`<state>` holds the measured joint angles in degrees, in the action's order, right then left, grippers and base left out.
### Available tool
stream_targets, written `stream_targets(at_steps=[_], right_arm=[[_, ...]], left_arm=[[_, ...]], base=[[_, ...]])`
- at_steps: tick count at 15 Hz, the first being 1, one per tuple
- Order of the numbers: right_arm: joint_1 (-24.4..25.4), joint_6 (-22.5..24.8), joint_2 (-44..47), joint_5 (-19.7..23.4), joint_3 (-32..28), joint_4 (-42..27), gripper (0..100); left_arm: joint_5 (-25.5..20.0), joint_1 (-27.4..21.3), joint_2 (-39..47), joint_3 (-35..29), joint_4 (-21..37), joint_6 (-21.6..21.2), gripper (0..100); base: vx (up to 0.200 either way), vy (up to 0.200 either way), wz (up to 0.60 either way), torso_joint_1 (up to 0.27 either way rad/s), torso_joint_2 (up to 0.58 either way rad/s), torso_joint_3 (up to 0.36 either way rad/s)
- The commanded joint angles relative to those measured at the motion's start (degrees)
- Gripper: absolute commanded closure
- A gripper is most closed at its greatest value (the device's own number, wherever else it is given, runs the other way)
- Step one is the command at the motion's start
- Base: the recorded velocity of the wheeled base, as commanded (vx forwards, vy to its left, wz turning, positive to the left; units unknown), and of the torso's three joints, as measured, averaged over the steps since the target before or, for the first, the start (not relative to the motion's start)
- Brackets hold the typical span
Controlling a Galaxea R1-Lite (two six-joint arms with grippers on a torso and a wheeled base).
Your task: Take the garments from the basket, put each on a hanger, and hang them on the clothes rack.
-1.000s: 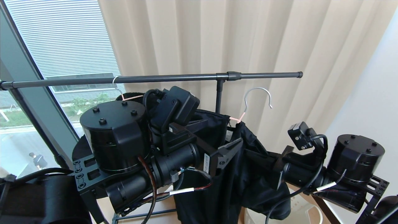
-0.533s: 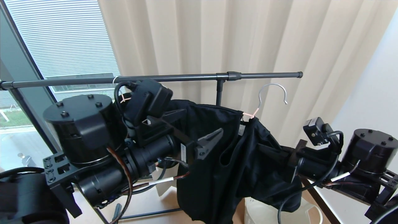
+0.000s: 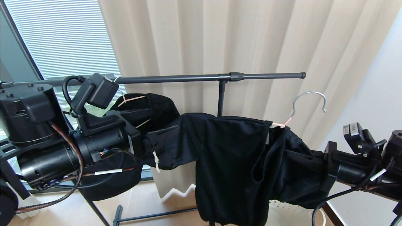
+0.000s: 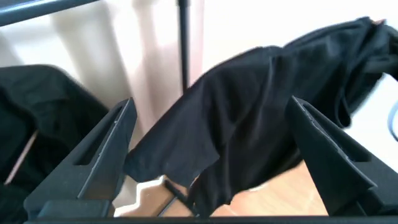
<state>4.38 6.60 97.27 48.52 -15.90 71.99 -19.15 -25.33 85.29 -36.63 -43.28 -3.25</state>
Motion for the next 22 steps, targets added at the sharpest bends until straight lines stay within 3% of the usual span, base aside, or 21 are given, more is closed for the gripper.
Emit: stream_targets(at_steps=[1,3,5,16,17,22], right_arm=[[-1.04,0.08,-2.96,0.44,0.96,0.0,100],[-1.12,-0.09,-5.42,2.63,1.75,0.0,100],[-1.21,-0.09,-6.65,4.22,2.63,0.0,100],[-1.39,-0.35,-6.65,7.2,2.36,0.0,100],[-1.48,-0.53,-6.57,7.2,2.36,0.08,100],[-3.67,-1.76,-6.04,7.2,1.22,0.08,100]], left_arm=[[-3.35,1.78,-1.0,1.21,-0.05,0.62,0],[-9.15,2.3,-0.47,2.09,-0.14,2.55,0],[-12.14,2.3,-0.3,2.71,-0.14,3.69,0],[-12.14,2.39,3.48,3.23,-0.67,4.84,0],[-12.14,2.39,3.4,3.32,-0.67,4.84,100],[-12.05,2.66,2.96,4.11,-1.11,4.75,100]], base=[[0.0,0.0,0.0,0.0,0.0,0.0],[0.0,0.0,0.0,0.0,0.0,0.0],[0.0,0.0,0.0,0.0,0.0,0.0],[0.0,0.0,0.0,0.0,0.0,0.0],[0.0,0.0,0.0,0.0,0.0,0.0],[0.0,0.0,0.0,0.0,0.0,0.0]])
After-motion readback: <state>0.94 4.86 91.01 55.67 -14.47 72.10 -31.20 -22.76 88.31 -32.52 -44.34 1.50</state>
